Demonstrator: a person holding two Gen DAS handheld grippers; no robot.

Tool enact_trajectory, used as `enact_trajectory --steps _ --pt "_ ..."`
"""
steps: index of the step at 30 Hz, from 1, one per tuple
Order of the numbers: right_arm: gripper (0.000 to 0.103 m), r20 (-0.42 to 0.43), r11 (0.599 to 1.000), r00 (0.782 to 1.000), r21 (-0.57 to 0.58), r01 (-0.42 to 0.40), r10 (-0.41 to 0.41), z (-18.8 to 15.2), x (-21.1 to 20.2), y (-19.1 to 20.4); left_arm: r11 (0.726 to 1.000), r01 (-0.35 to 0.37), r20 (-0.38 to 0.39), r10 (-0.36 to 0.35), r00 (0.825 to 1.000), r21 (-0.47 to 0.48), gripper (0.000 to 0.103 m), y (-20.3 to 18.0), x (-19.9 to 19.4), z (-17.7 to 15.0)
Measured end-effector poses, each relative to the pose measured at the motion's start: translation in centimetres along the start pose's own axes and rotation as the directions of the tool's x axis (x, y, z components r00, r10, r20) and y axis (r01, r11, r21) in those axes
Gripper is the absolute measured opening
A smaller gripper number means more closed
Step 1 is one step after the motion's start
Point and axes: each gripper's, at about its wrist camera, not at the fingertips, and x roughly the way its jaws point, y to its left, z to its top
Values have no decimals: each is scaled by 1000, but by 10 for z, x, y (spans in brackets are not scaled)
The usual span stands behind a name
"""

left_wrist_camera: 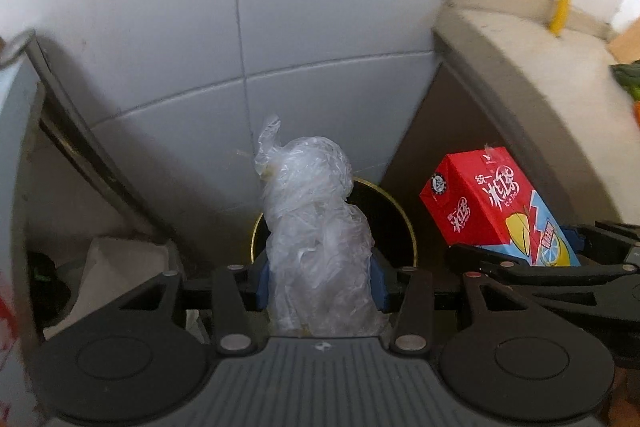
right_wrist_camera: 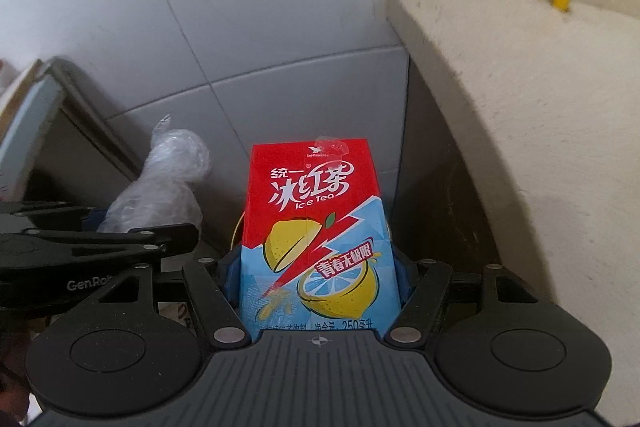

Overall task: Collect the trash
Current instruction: 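Carry the juice box and plastic bag with both tools over the black bin, then open both tools to drop the juice box and bag into the bin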

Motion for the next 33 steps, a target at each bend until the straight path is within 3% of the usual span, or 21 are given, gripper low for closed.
enact_trajectory --steps 5,14,21,33 --pt "74 -39 1000 999 14 -21 21 4 21 -5 999 -24 -35 23 999 -31 43 4 16 5" --pt "76 -64 997 998 69 -18 22 7 37 -16 996 0 -64 -5 998 -84 53 8 31 7" --pt "75 -50 996 999 92 -4 9 6 26 -16 998 -14 -80 9 997 -53 61 -1 39 9" --pt "78 33 994 999 105 -11 8 2 -14 -13 996 55 -56 -59 997 -71 68 0 22 7"
